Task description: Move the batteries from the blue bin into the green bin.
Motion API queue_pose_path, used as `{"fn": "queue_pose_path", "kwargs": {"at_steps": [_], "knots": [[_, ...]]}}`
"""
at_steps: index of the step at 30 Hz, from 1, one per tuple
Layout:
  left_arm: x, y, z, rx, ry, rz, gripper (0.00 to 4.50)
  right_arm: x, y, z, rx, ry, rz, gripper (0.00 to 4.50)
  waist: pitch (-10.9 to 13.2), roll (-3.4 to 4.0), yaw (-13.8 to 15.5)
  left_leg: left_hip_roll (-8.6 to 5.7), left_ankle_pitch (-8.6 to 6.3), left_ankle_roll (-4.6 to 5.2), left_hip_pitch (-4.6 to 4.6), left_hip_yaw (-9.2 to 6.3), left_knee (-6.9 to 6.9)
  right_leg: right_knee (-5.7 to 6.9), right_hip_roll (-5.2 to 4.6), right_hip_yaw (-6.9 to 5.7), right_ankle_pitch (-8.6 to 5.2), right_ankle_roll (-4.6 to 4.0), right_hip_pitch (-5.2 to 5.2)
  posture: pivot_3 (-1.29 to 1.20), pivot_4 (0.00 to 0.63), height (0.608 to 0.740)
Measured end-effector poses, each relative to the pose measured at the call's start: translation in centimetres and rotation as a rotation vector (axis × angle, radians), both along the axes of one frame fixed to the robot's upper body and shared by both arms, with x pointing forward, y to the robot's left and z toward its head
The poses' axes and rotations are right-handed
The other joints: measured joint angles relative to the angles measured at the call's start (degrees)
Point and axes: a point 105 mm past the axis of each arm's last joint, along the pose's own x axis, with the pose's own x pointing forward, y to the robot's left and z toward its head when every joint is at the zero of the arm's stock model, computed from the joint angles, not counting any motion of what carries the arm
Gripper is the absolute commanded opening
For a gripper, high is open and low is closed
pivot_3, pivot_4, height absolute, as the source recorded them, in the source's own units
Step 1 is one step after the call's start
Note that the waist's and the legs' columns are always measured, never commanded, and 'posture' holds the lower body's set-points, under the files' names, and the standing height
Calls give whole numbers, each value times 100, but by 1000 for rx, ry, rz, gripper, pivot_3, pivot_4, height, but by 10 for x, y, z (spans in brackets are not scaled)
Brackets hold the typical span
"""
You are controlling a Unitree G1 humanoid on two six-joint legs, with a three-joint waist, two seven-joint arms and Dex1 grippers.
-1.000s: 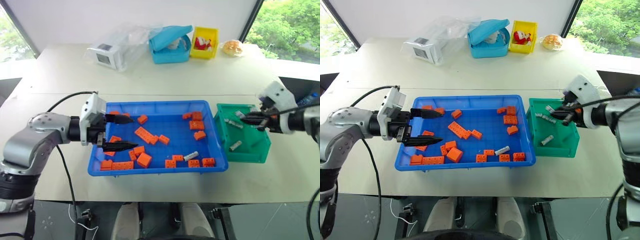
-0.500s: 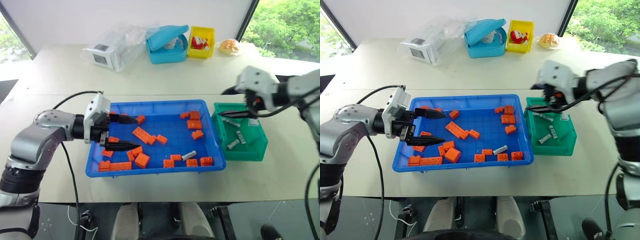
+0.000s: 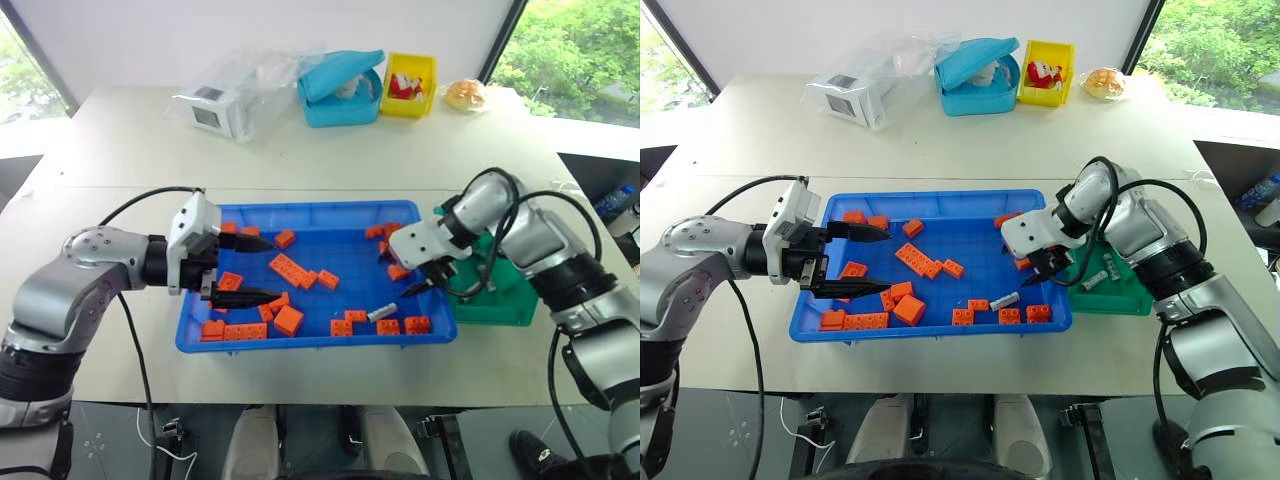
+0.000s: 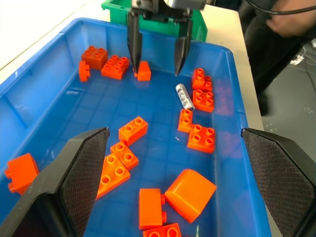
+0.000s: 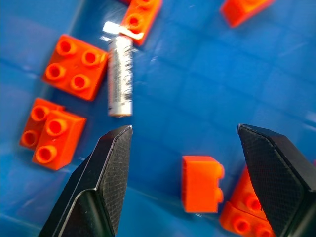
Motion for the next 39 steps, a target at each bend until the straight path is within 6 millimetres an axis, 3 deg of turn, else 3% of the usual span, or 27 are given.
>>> {"fn": "queue_pose_path", "kwargs": {"at_steps": [8,12,20,23,28,39], "knots": [[-2,4,0,1,-6,30,4500,-12,-1,5,14,15,25,3473,0,0,4,1,0,0,3,0,0,1,-1,-1,0,-1,2,0,150,736],[-1,5,1,1,-11,43,4500,-26,2,-16,21,79,39,3473,-1,-1,10,-1,0,0,6,1,3,0,-4,-1,0,-1,8,0,150,736],[0,5,7,4,-15,41,4500,-18,23,-24,86,53,25,3473,-5,-8,-3,1,0,0,25,-4,4,0,0,-5,0,-1,30,0,150,736],[0,5,9,9,-21,39,4500,-14,28,-25,110,50,12,2648,-9,-15,-7,1,0,0,34,-4,4,-1,0,-5,-1,-3,40,0,150,736],[0,4,12,9,-34,33,4500,-11,30,-30,113,45,-7,102,-10,-16,1,1,0,0,33,-5,4,-1,-1,-6,-1,-3,40,0,150,736],[6,2,16,5,-68,16,4500,-9,27,-29,121,37,-56,61,-10,-15,4,0,0,0,33,-5,4,-1,-2,-7,0,-2,41,0,150,736]]}}
